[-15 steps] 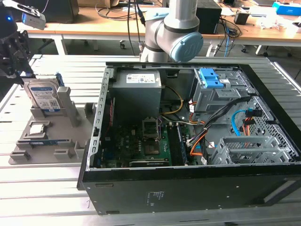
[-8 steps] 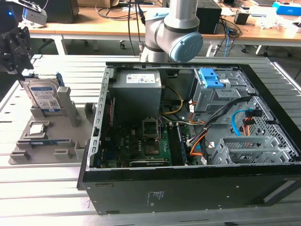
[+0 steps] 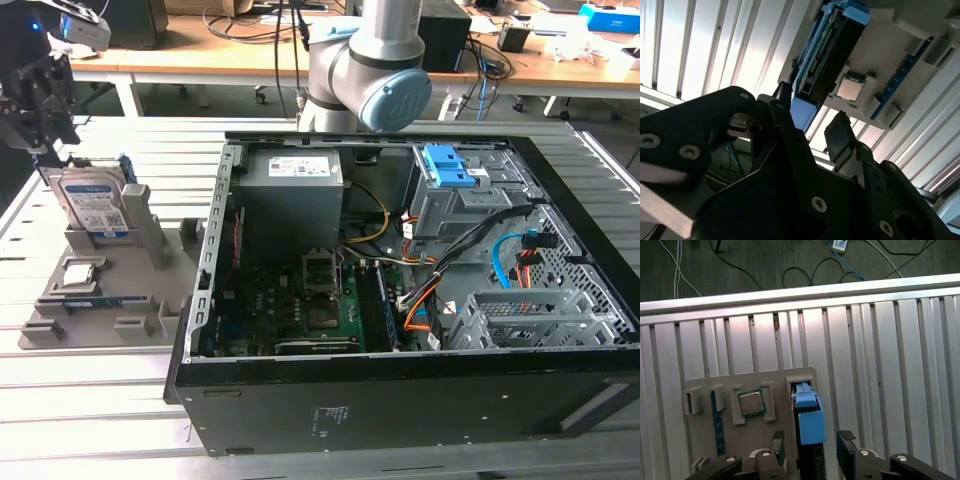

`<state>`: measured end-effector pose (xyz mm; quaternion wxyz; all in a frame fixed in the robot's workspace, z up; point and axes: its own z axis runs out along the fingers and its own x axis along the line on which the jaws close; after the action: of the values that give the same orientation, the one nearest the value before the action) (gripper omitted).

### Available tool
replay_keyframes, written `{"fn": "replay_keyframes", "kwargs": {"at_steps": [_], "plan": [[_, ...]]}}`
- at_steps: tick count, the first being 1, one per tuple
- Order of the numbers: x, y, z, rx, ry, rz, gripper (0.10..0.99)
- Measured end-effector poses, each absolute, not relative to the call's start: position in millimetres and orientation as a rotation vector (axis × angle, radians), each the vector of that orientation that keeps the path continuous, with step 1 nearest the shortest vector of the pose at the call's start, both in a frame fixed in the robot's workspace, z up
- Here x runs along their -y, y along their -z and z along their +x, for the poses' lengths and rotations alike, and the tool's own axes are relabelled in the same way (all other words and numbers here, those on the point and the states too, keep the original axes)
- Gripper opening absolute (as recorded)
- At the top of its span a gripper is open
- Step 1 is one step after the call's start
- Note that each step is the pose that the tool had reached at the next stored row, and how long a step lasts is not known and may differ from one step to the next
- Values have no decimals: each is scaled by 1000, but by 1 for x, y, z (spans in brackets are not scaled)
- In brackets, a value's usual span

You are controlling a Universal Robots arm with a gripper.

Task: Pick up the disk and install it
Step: 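Pick up the disk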

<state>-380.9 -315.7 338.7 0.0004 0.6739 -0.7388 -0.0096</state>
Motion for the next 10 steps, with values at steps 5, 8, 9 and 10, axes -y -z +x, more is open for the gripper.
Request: {"fn": "replay_keyframes", "kwargs": {"at_steps": [5, 8, 9, 10], "plan": [[316, -337, -376, 2268, 34, 2166, 541], [316, -329, -375, 2260, 39, 2168, 541], [316, -327, -375, 2259, 40, 2168, 541], [316, -323, -374, 2257, 42, 2169, 541]]}}
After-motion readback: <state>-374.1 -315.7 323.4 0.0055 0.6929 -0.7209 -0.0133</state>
